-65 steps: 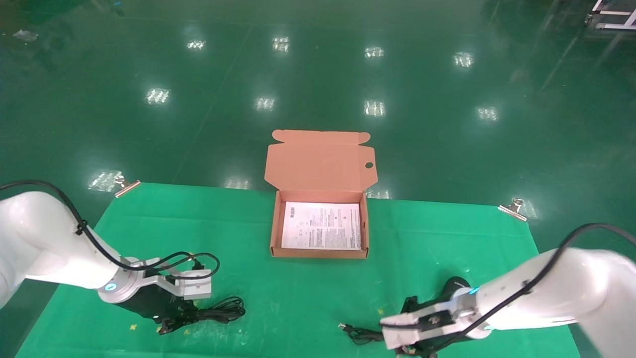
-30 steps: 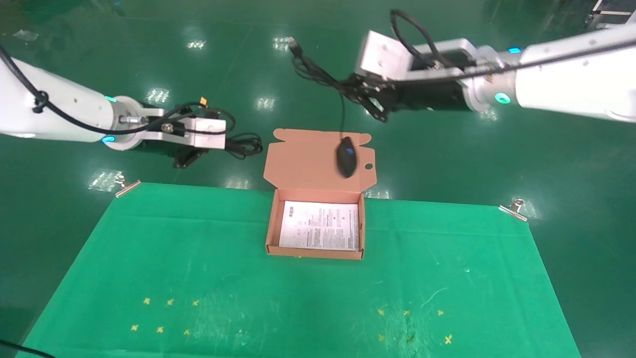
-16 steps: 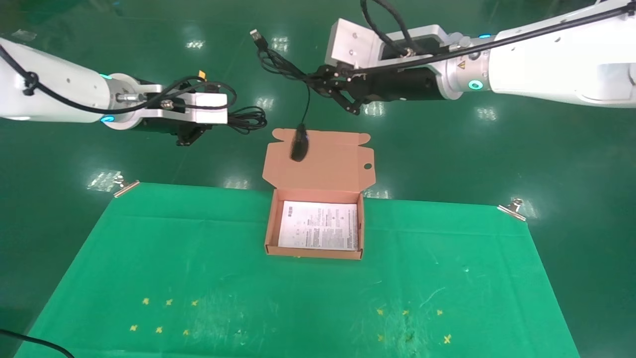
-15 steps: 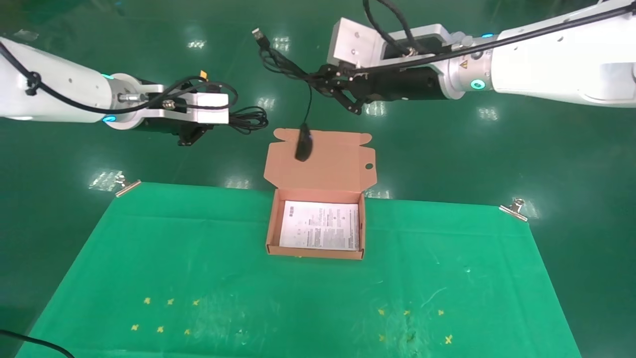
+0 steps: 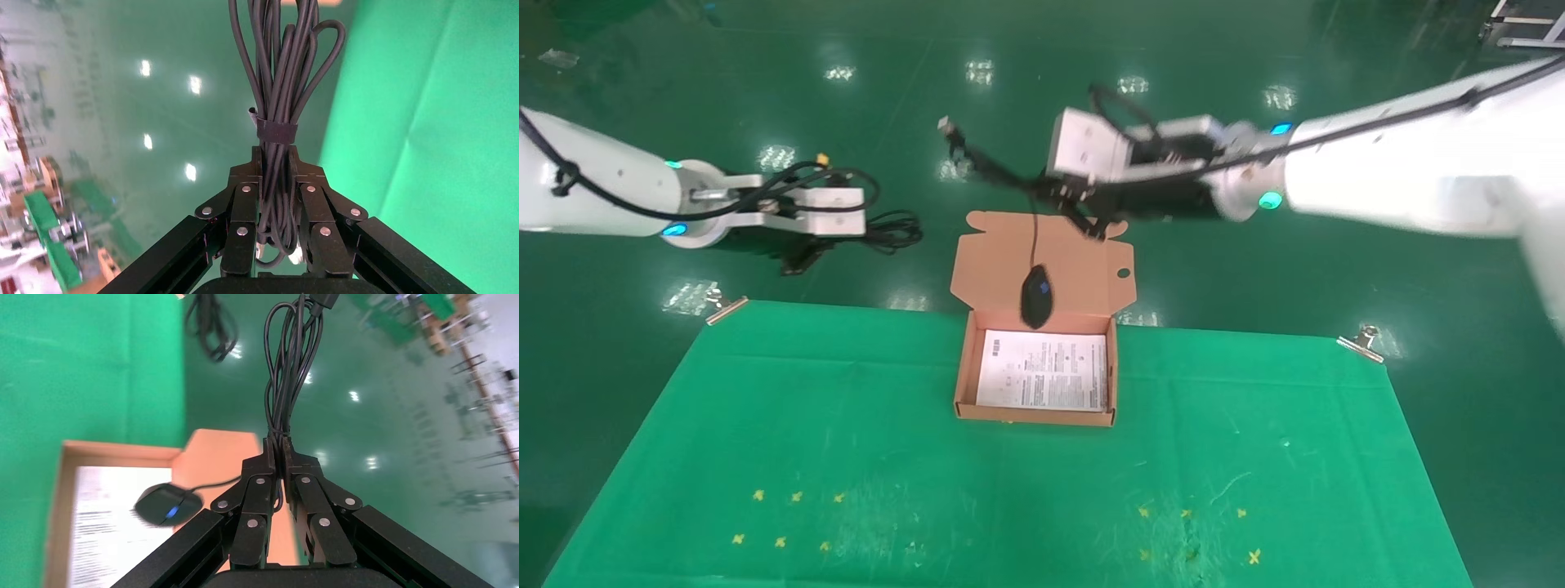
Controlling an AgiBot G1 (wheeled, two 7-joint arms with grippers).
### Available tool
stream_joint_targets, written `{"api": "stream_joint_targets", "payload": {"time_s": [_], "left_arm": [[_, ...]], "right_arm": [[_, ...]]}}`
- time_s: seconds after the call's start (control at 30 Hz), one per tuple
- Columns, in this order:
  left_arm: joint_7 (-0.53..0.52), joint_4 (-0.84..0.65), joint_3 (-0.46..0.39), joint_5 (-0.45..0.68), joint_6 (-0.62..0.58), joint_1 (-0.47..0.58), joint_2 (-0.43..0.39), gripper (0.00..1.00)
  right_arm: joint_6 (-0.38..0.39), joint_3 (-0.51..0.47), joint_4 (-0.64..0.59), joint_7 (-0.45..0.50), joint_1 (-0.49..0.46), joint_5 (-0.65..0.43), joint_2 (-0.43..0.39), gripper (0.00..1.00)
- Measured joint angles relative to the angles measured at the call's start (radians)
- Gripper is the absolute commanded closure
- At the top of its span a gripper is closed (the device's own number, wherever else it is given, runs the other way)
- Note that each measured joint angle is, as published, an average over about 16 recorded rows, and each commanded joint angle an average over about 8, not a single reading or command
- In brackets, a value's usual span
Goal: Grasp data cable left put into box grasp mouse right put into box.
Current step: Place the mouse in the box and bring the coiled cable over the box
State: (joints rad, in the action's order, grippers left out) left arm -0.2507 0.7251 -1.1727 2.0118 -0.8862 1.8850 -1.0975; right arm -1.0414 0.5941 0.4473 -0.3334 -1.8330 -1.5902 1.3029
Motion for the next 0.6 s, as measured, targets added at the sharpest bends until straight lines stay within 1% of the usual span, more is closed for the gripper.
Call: {"api": "stream_joint_targets", "payload": {"time_s": [0.37,0.6], "left_arm": [[-0.168,0.047,-0.033,0.103,-0.069,-0.003,0.045,1.00],[-0.275,0.111,-0.050,0.164,-0.122,-0.003,0.077,1.00]], "right_arm": [[0.032,0.025,-0.045,-0.031,0.045,0.002,0.041,1.00],[0.056,0.060,-0.045,-0.034,0.079,0.032,0.055,1.00]]}}
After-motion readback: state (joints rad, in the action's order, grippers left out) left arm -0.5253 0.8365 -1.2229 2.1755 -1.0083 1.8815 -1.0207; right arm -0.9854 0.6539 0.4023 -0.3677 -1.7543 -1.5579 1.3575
